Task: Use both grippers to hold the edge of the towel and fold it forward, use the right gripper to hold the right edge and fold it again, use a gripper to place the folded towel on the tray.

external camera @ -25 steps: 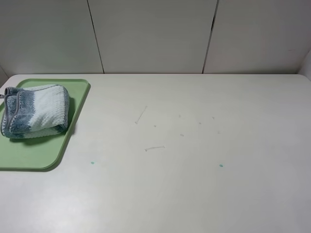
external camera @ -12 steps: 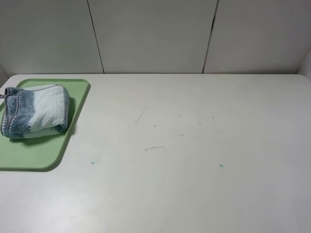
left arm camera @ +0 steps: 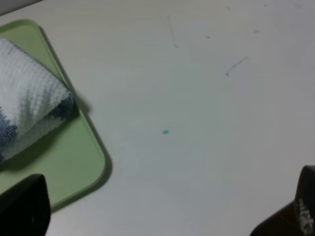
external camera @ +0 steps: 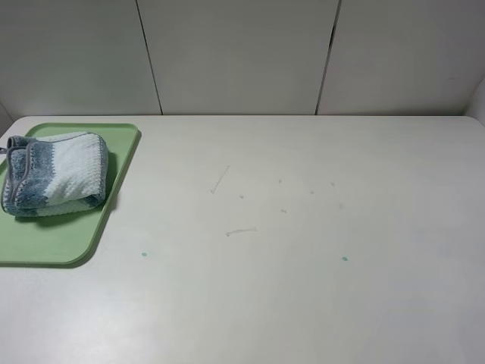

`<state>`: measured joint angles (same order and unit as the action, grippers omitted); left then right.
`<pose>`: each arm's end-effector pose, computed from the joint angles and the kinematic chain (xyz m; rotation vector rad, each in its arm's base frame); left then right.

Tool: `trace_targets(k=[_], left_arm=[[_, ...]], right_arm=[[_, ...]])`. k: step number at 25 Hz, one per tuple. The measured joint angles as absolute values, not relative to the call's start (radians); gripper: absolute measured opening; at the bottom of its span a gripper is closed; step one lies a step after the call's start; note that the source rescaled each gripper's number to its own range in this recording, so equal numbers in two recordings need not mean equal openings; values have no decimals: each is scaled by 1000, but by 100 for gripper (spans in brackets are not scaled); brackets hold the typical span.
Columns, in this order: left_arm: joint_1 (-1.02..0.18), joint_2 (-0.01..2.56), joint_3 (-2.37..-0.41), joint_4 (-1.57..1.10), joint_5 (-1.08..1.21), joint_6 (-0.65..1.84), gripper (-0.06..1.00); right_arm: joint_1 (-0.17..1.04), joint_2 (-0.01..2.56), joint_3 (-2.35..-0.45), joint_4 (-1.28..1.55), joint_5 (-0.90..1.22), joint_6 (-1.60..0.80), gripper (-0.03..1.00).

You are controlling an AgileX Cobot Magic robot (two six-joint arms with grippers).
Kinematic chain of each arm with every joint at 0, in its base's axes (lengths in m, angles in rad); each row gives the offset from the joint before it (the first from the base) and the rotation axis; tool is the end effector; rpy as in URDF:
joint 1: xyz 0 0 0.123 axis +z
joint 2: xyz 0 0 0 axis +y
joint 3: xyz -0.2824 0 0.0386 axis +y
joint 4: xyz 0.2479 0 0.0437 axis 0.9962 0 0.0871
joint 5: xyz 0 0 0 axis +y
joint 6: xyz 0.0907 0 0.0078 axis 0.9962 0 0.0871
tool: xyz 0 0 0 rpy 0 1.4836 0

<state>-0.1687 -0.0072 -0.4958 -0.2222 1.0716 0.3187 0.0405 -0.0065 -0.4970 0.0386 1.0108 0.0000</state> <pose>-0.0099 -0.0162 0.2767 0.5031 1.9733 -0.1721 -0.0037 0.0028 0.2805 -0.0410 1.9906 0.0719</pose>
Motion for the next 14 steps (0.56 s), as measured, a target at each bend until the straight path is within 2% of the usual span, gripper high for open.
trace_targets(k=[14], left_arm=[[-169,-7,-496,-220,1072,319,100]], right_arm=[[41,-6,-497,39,1011,0,100]])
